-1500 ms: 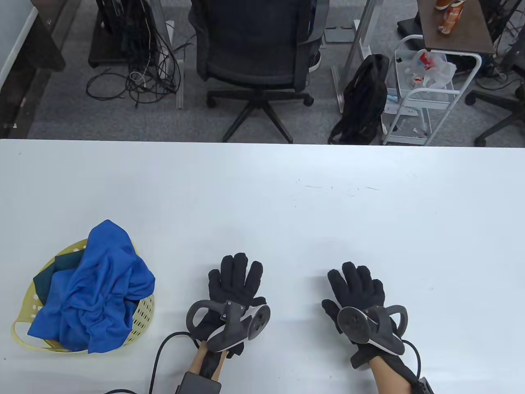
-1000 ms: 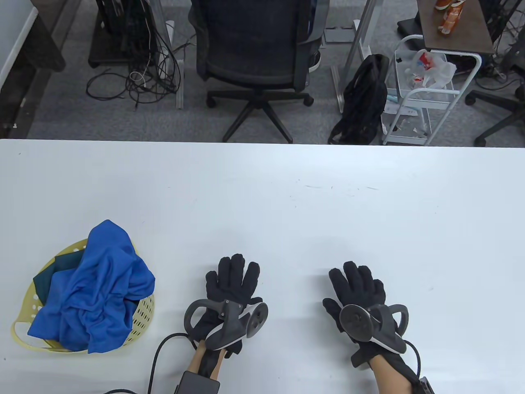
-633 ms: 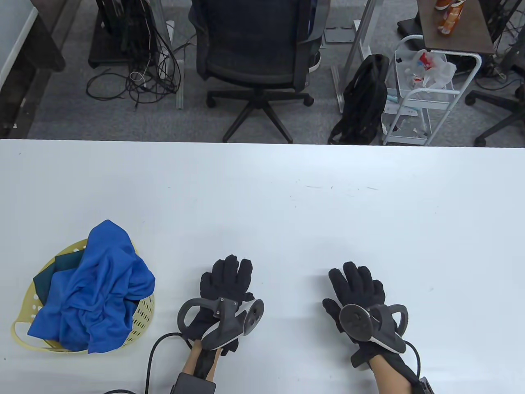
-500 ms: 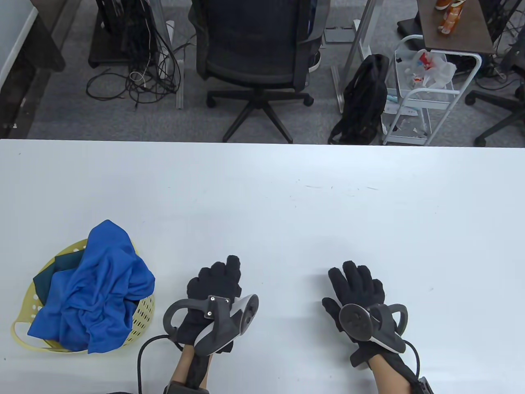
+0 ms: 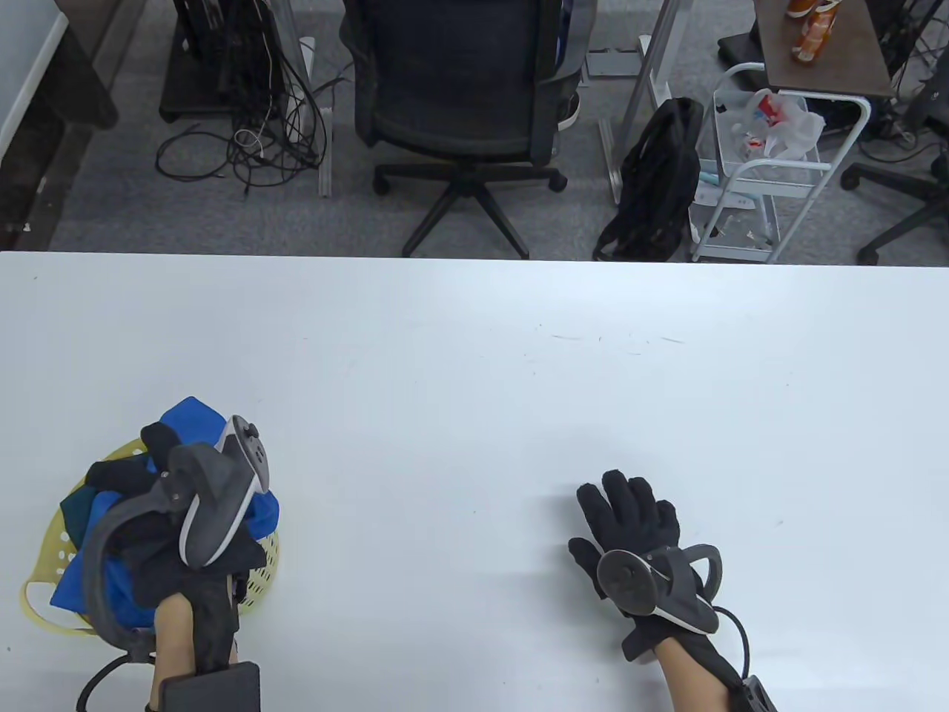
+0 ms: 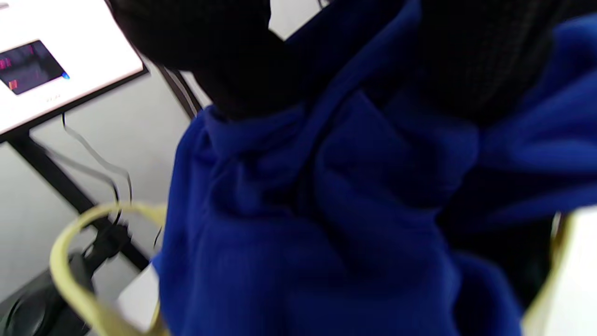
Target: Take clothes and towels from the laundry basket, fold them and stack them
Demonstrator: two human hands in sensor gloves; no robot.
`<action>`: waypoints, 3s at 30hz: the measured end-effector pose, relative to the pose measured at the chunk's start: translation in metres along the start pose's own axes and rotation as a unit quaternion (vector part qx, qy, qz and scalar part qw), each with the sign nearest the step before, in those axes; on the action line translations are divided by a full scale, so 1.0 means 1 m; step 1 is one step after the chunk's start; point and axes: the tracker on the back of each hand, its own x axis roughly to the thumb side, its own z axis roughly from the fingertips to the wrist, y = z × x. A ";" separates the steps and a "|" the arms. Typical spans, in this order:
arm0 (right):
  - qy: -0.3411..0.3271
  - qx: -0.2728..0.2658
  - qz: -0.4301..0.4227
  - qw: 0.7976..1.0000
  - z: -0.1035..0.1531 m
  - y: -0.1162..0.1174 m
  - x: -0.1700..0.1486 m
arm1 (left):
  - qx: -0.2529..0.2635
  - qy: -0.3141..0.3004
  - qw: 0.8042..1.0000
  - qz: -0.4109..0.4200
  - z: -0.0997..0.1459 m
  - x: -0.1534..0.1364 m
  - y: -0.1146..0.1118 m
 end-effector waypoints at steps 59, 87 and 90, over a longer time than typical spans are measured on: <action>0.075 -0.153 -0.530 0.831 -0.007 -0.070 -0.027 | 0.002 -0.470 0.636 0.612 0.026 0.130 -0.084; 0.033 -0.061 -0.527 0.847 -0.012 -0.062 -0.018 | -0.011 -0.504 0.650 0.569 0.057 0.157 -0.081; 0.090 -0.122 -0.400 0.904 -0.009 -0.062 -0.018 | -0.024 -0.417 0.693 0.588 0.047 0.145 -0.082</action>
